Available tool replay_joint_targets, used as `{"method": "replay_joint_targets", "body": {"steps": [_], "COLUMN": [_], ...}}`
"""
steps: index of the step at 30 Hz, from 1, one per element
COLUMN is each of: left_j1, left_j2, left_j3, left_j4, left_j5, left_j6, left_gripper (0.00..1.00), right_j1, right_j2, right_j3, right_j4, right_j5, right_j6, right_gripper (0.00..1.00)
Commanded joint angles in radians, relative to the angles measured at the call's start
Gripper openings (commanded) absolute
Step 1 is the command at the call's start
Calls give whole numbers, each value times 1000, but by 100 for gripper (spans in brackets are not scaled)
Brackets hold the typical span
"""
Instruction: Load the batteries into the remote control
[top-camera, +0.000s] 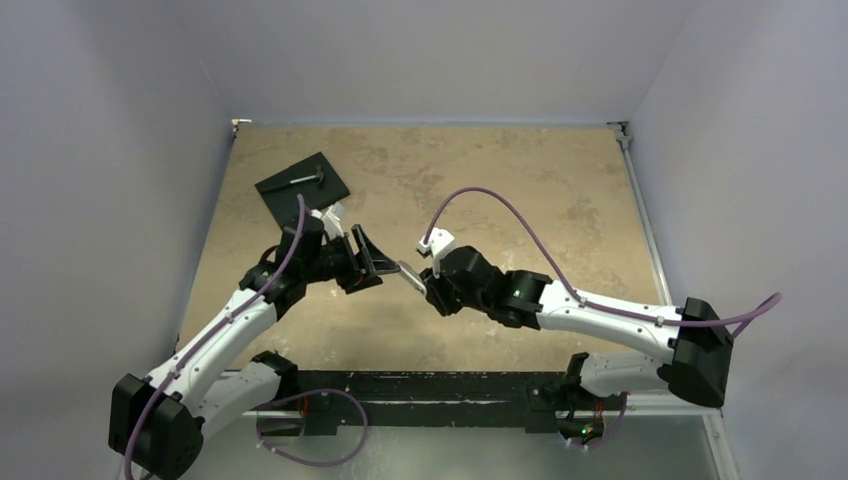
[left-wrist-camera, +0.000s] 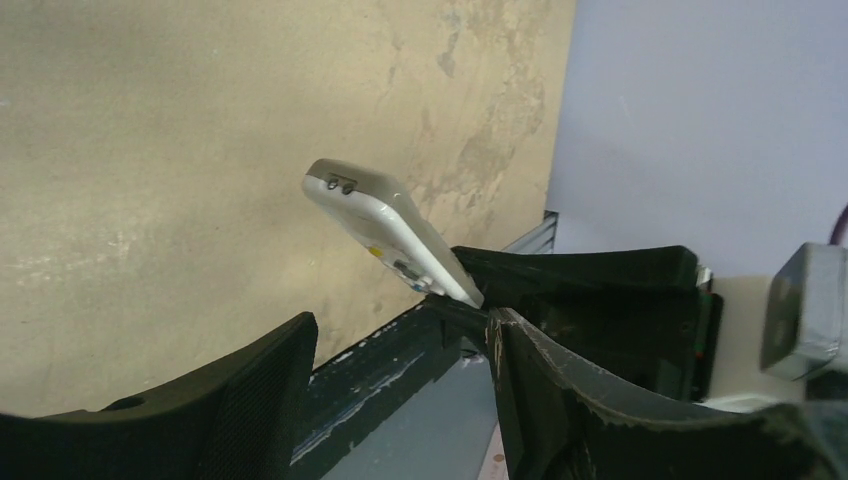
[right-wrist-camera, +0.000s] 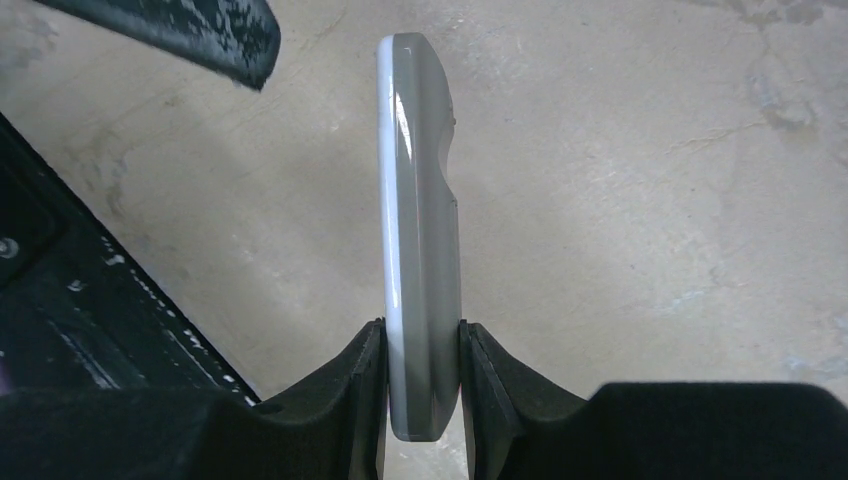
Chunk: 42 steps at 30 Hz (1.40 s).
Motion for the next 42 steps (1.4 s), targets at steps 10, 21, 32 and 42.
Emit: {"method": "replay_joint_targets", "body": {"steps": [10,21,32,42], "left_j1": [-140,-183,-205,-220], "left_j2": [79,118,151,163], "left_j3": [68,25,13,1], "left_j4": [-52,25,42,80], "left_j5": [-127,-117,-153,-163], "left_j6": [122,62,48,15], "left_gripper": [63,73,94,77], "right_j1": [-181,-252,-258,-258], "right_j2": [-75,-123,-133,-145], "right_j3": [-184,-347,-425,-447], "right_j4": [294,577,748,766], "right_j5": [-369,-530,-560,-518], "right_j6": [359,567,676,699], "right_gripper": [0,0,0,0]}}
